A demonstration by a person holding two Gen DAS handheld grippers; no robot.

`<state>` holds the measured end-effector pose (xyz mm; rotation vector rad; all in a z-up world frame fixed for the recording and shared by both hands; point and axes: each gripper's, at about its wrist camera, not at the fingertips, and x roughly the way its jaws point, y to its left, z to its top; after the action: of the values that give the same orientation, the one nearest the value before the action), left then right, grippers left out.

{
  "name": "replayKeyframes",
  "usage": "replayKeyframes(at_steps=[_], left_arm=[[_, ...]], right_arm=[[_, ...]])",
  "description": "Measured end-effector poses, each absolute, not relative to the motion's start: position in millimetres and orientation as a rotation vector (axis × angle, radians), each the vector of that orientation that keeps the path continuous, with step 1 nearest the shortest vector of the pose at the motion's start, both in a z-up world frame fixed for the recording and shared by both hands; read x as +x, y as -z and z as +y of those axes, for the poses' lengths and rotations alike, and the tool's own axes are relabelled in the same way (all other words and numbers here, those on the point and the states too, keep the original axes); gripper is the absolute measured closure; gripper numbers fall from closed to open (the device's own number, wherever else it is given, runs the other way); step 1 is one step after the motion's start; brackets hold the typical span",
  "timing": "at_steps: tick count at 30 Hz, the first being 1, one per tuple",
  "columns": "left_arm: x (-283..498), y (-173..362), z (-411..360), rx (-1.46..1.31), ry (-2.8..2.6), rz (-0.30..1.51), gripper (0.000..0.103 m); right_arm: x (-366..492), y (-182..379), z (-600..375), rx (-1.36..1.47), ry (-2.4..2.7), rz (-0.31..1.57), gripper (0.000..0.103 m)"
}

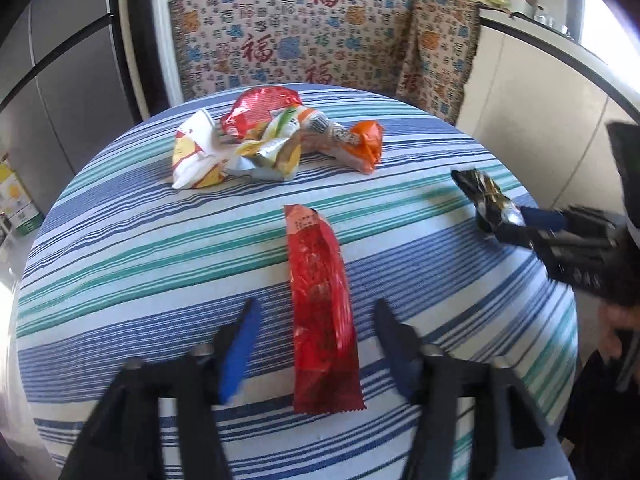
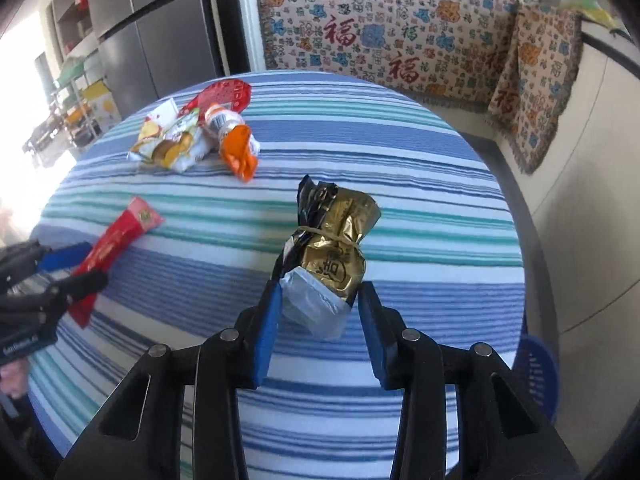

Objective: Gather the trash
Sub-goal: 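Grasp the gold-wrapped package with right tool while left tool grasps the red wrapper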

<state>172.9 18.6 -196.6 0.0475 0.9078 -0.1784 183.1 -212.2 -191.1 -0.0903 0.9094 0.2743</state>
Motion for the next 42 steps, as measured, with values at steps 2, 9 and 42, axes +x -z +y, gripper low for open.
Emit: replayKeyframes(at_steps=[2, 9, 42], left_arm=[[178.3, 201.1, 14.7, 0.060, 0.142, 0.919, 0.033], [191.0, 214.2, 19.4, 0.047, 0.074, 0.941, 0.029], [197.5, 216.6, 25.7, 0.014, 0.102, 0.917, 0.022]], right_arm=[[176.9, 195.5, -212.0, -0.093, -0.257, 0.900, 0.028], [189.2, 212.3, -200.7, -0.051, -0.206, 0.925, 0.020], [189.5, 213.0, -202.0, -0.005, -0.194, 0.911, 0.011]])
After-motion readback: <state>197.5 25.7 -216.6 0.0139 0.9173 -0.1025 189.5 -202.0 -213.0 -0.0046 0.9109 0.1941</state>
